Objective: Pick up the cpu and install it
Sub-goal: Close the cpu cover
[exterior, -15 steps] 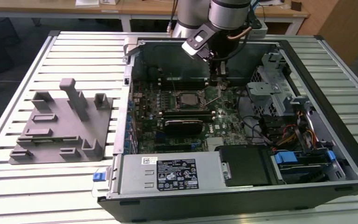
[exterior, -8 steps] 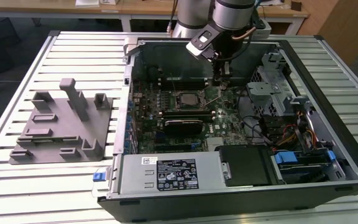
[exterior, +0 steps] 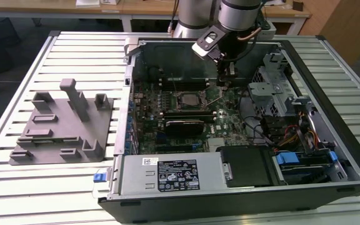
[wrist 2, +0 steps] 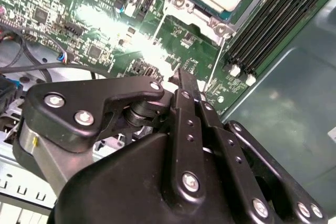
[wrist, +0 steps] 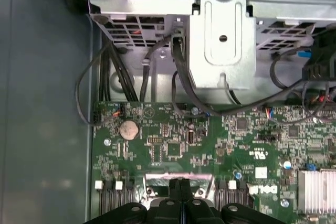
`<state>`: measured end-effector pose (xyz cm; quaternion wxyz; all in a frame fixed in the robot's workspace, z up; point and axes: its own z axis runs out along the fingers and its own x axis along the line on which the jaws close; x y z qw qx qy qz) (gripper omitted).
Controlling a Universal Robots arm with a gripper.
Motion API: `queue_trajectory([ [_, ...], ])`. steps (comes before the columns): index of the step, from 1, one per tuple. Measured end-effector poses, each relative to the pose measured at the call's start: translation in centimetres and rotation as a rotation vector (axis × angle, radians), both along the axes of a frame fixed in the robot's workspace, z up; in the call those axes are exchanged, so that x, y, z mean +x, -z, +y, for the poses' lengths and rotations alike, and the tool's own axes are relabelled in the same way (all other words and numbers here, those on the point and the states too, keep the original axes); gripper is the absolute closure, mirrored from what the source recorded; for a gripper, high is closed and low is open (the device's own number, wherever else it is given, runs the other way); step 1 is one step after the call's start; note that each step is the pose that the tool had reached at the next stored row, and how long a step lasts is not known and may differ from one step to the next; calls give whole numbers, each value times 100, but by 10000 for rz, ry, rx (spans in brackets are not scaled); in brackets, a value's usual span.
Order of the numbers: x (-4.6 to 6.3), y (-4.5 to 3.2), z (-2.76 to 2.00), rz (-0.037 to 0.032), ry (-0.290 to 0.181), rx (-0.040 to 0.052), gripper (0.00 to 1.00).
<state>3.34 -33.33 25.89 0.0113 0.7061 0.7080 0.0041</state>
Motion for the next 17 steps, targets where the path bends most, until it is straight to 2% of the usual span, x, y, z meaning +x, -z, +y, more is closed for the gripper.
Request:
queue_trajectory([
  [6, 55, 23, 21, 3, -86, 2, 89],
  [10, 71, 35, 22, 4, -343, 2, 89],
  [17, 137, 64, 30, 21, -364, -1, 89],
])
